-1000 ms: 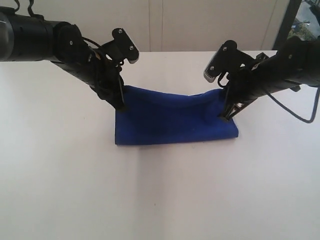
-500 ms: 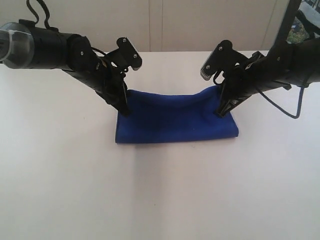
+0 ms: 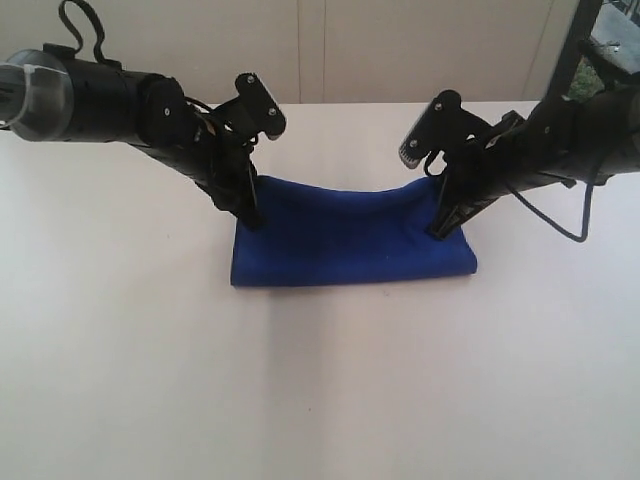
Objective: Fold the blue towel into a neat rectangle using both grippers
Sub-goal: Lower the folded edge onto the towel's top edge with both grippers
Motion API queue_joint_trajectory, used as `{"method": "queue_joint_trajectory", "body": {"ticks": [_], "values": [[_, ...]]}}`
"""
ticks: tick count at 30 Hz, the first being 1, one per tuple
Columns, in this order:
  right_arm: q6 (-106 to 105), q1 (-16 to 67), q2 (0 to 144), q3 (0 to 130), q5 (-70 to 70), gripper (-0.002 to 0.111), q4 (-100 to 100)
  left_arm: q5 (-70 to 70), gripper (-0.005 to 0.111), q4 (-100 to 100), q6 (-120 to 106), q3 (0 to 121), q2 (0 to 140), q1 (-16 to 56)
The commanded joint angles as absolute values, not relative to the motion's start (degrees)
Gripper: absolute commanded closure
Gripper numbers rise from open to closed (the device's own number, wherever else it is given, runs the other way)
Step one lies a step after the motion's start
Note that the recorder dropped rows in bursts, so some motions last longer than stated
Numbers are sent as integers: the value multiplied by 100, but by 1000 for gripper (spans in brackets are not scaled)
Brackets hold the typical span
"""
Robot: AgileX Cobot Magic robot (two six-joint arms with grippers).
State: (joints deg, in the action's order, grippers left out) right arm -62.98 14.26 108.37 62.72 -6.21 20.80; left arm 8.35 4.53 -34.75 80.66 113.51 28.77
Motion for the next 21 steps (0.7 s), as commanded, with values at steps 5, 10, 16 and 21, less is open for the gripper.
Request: {"method": "queue_joint_trajectory", "body": {"ticks": [5,10,16,21], "values": [[-6269,1422,10882,6295,-194,105,2102,659,107,422,-3489,8079,11358,2866],[-6269,1422,10882,6295,-167,105,2102,590,107,378,-3489,8079,11358,2866],[-6290,1412,10882,6295,-82,105,2079,564,107,340,-3489,8079,11368,2866],[-6537,1361,10882,6295,-91,105,2078,564,107,335,-3489,8079,11474,2866]]}}
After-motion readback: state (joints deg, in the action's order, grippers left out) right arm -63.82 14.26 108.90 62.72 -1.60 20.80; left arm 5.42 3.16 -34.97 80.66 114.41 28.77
